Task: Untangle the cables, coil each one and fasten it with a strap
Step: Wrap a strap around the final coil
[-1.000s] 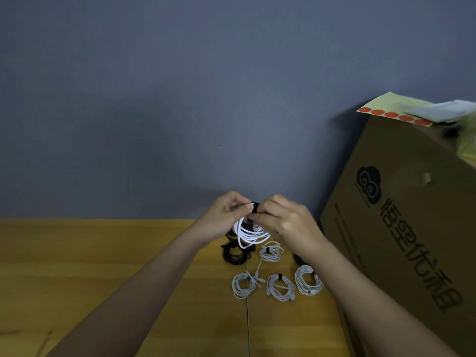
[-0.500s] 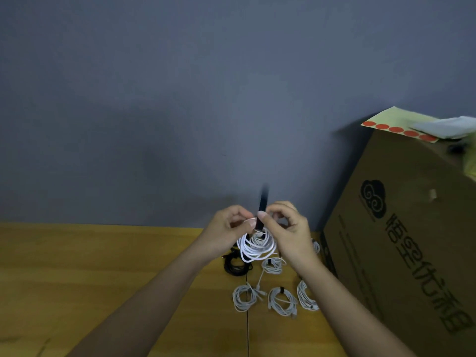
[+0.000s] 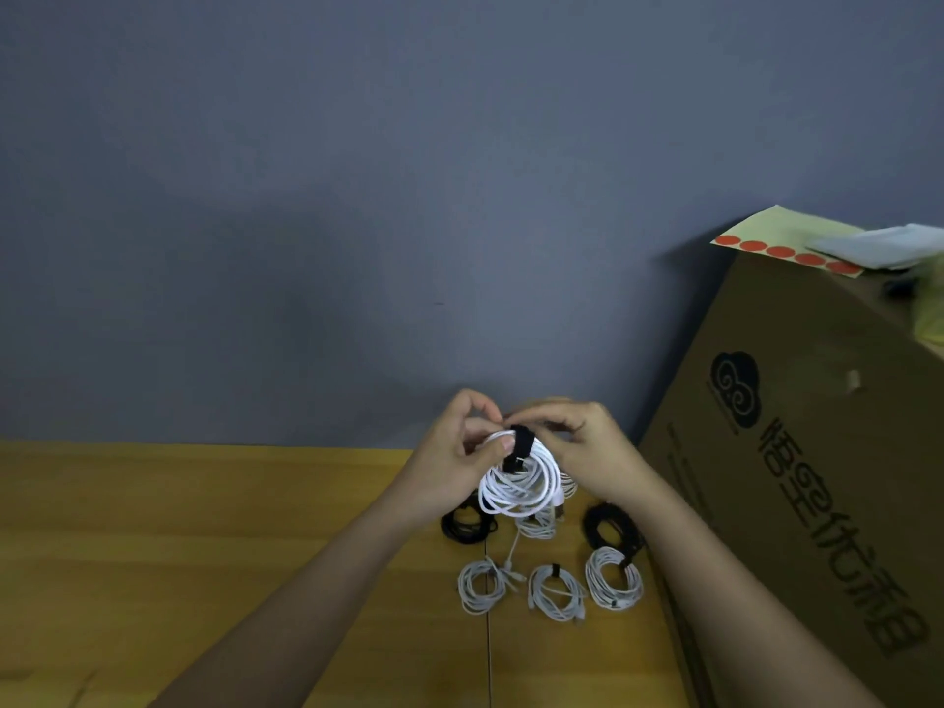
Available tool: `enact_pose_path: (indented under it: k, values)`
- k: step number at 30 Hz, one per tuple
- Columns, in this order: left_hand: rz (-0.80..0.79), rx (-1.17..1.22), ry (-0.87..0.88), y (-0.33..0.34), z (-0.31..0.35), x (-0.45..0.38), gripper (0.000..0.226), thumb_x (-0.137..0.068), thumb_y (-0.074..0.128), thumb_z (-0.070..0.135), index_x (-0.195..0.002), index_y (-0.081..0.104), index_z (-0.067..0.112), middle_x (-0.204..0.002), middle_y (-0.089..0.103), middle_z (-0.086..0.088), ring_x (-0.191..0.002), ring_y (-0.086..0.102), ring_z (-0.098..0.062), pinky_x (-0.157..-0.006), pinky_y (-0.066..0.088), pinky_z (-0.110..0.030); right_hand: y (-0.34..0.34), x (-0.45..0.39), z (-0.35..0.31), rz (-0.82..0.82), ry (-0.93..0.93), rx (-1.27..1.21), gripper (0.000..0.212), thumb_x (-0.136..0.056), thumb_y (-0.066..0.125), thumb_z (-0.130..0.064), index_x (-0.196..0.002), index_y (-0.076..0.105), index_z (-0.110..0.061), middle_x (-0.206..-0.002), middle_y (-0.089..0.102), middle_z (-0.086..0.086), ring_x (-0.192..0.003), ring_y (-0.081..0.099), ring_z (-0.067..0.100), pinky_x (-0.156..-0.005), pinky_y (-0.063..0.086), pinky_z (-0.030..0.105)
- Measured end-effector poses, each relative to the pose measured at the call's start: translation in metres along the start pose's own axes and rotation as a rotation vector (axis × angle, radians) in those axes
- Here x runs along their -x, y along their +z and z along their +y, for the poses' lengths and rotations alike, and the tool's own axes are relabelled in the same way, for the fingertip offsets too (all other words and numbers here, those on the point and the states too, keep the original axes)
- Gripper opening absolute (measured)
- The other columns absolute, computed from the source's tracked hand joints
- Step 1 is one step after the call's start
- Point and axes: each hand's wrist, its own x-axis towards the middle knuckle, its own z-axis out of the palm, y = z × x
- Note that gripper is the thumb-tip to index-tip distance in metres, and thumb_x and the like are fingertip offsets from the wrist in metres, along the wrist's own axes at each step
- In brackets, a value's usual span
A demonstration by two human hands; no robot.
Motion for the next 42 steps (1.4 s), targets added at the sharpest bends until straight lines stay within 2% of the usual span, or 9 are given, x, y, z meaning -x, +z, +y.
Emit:
enact_pose_path:
  k: [6, 8, 16, 19, 24, 27, 31, 36, 42]
  values:
    - [0.042, -0.068, 0.062, -0.003, 0.007, -0.002, 0.022, -0.095, 0.057, 0.013, -0.104, 0.057, 0.033, -0.085, 0.072, 0.012, -0.088, 0.067, -0.008, -0.082, 0.049, -0.023, -0.011, 0.001, -0.005, -0.125, 0.134, -0.202, 0.028, -0.09, 0.057, 0.005, -0.107, 0.071, -0.013, -0.092, 0.075, -0.003, -0.086, 0.071, 0.014, -0.076, 0.055, 0.025]
    - [0.084, -0.129, 0.102, -0.004, 0.005, -0.004, 0.029, -0.096, 0.056, 0.016, -0.102, 0.061, 0.044, -0.093, 0.071, 0.019, -0.095, 0.065, -0.002, -0.084, 0.05, -0.022, -0.009, 0.001, -0.006, -0.128, 0.189, -0.275, 0.028, -0.092, 0.054, 0.004, -0.108, 0.071, -0.011, -0.092, 0.075, 0.003, -0.085, 0.071, 0.027, -0.075, 0.057, 0.037]
    - [0.115, -0.265, 0.173, -0.007, 0.007, -0.01, 0.03, -0.099, 0.05, 0.016, -0.099, 0.056, 0.045, -0.104, 0.06, 0.017, -0.095, 0.06, 0.003, -0.081, 0.043, -0.011, 0.01, 0.005, -0.007, -0.002, 0.348, -0.876, 0.048, -0.069, 0.044, -0.006, -0.113, 0.064, -0.009, -0.093, 0.071, 0.019, -0.086, 0.063, 0.033, -0.076, 0.048, 0.038]
    - [0.103, -0.222, 0.143, -0.007, 0.006, -0.006, 0.028, -0.099, 0.05, 0.015, -0.098, 0.06, 0.041, -0.093, 0.069, 0.016, -0.089, 0.064, 0.001, -0.074, 0.047, -0.014, 0.007, 0.009, -0.009, 0.037, 0.303, -0.488, 0.043, -0.083, 0.045, -0.011, -0.123, 0.051, -0.027, -0.098, 0.072, 0.005, -0.092, 0.066, 0.026, -0.082, 0.052, 0.038]
    - [0.113, -0.257, 0.118, -0.007, 0.001, -0.006, 0.022, -0.097, 0.054, 0.021, -0.095, 0.061, 0.041, -0.089, 0.07, 0.009, -0.084, 0.065, -0.006, -0.074, 0.052, -0.031, 0.008, 0.009, -0.017, 0.122, -0.003, 0.094, 0.022, -0.084, 0.071, -0.034, -0.106, 0.069, -0.029, -0.106, 0.055, -0.014, -0.106, 0.052, 0.001, -0.088, 0.043, 0.014]
    - [0.095, -0.283, 0.108, -0.003, -0.001, -0.006, 0.018, -0.096, 0.056, 0.022, -0.091, 0.061, 0.038, -0.088, 0.071, 0.007, -0.084, 0.067, -0.009, -0.076, 0.053, -0.037, 0.017, 0.008, -0.019, 0.259, -0.044, -0.028, 0.013, -0.078, 0.077, -0.016, -0.09, 0.075, -0.022, -0.092, 0.062, -0.009, -0.09, 0.059, 0.001, -0.08, 0.045, 0.012]
    - [0.075, -0.296, 0.07, 0.003, -0.013, -0.001, 0.012, -0.093, 0.061, 0.023, -0.087, 0.062, 0.033, -0.085, 0.072, 0.005, -0.081, 0.067, -0.01, -0.074, 0.051, -0.038, 0.022, 0.01, -0.01, 0.433, 0.164, -0.273, 0.024, -0.075, 0.078, -0.006, -0.077, 0.068, -0.028, -0.08, 0.066, -0.007, -0.071, 0.062, 0.0, -0.069, 0.05, 0.014]
    - [0.039, -0.188, -0.044, 0.017, -0.044, 0.01, 0.013, -0.09, 0.066, 0.018, -0.088, 0.059, 0.029, -0.084, 0.07, 0.011, -0.083, 0.066, -0.001, -0.077, 0.049, -0.024, 0.043, 0.04, 0.024, 0.349, 0.165, 0.028, 0.007, -0.083, 0.073, -0.015, -0.089, 0.075, -0.018, -0.089, 0.068, -0.008, -0.082, 0.062, 0.003, -0.076, 0.049, 0.017]
    - [-0.057, -0.155, -0.154, 0.053, -0.091, 0.019, 0.011, -0.089, 0.066, 0.016, -0.086, 0.059, 0.023, -0.086, 0.068, 0.009, -0.084, 0.065, -0.004, -0.077, 0.049, -0.022, 0.055, 0.098, 0.072, 0.166, 0.303, 0.08, 0.029, -0.089, 0.067, -0.019, -0.117, 0.068, -0.012, -0.111, 0.065, -0.004, -0.097, 0.06, 0.004, -0.08, 0.042, 0.005]
